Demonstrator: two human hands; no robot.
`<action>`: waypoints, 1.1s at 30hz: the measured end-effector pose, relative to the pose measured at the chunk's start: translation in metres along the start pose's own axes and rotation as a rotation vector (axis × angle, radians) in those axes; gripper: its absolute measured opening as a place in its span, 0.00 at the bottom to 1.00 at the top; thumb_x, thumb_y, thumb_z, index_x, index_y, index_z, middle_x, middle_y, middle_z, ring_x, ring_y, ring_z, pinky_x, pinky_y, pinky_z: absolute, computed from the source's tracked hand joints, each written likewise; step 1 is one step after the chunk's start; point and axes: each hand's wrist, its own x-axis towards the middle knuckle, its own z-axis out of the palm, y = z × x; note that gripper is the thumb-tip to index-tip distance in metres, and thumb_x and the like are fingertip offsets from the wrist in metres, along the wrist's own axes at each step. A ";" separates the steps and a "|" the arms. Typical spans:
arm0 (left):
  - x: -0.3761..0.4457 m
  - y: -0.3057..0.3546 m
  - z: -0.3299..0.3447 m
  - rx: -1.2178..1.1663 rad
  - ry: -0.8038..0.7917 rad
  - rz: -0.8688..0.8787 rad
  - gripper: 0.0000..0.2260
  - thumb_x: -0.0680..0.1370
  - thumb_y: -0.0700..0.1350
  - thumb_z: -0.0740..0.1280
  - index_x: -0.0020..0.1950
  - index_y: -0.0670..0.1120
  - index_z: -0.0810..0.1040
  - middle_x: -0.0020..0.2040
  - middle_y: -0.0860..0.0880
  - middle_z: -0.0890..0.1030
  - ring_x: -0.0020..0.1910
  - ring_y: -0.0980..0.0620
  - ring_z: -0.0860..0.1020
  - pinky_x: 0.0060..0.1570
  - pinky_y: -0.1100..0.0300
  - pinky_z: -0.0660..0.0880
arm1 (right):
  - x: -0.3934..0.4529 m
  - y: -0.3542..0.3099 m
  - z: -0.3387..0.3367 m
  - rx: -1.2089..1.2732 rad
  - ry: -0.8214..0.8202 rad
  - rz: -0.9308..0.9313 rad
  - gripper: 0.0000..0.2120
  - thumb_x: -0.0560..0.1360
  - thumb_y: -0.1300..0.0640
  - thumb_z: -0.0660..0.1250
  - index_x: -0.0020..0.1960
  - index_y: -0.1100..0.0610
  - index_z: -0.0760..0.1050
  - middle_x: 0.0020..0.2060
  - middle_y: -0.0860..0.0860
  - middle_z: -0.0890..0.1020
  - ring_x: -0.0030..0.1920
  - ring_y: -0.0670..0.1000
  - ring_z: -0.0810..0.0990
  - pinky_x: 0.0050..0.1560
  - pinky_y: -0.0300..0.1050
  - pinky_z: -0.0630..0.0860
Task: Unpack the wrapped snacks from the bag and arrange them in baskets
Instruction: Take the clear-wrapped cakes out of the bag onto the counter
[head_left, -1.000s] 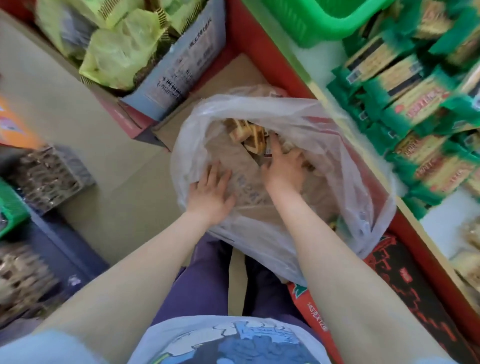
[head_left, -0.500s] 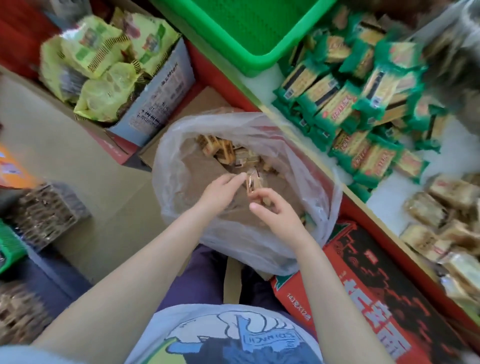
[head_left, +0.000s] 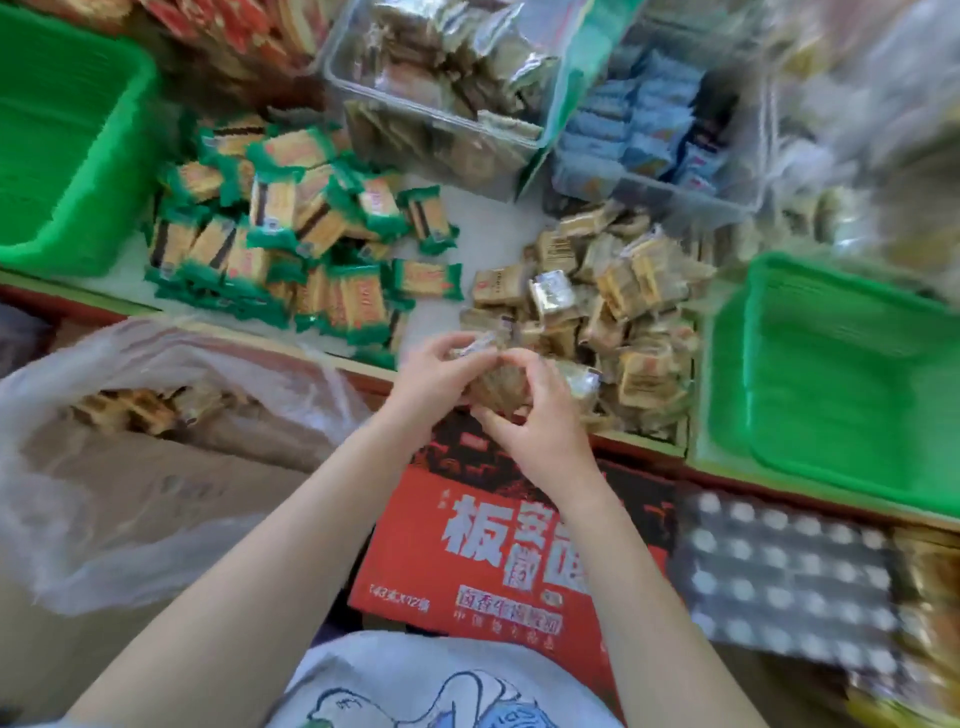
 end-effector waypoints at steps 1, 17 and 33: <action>0.005 0.003 0.024 0.011 -0.044 -0.008 0.06 0.74 0.51 0.75 0.50 0.54 0.82 0.51 0.45 0.85 0.51 0.47 0.84 0.53 0.48 0.82 | -0.001 0.012 -0.016 -0.063 0.077 -0.002 0.24 0.74 0.53 0.74 0.67 0.46 0.70 0.59 0.44 0.73 0.59 0.44 0.72 0.57 0.43 0.74; 0.066 -0.077 0.103 1.318 -0.060 0.161 0.34 0.79 0.70 0.55 0.81 0.61 0.46 0.82 0.48 0.38 0.80 0.40 0.39 0.77 0.38 0.50 | 0.063 0.129 -0.112 -0.483 0.402 0.003 0.18 0.78 0.58 0.67 0.66 0.53 0.70 0.69 0.58 0.72 0.70 0.60 0.70 0.65 0.60 0.74; -0.021 -0.124 -0.100 1.085 0.543 0.528 0.13 0.77 0.46 0.60 0.53 0.42 0.82 0.57 0.40 0.79 0.56 0.39 0.76 0.54 0.44 0.73 | 0.009 0.011 0.079 -0.288 0.180 -0.259 0.18 0.77 0.50 0.60 0.60 0.59 0.78 0.53 0.52 0.81 0.56 0.55 0.77 0.58 0.54 0.75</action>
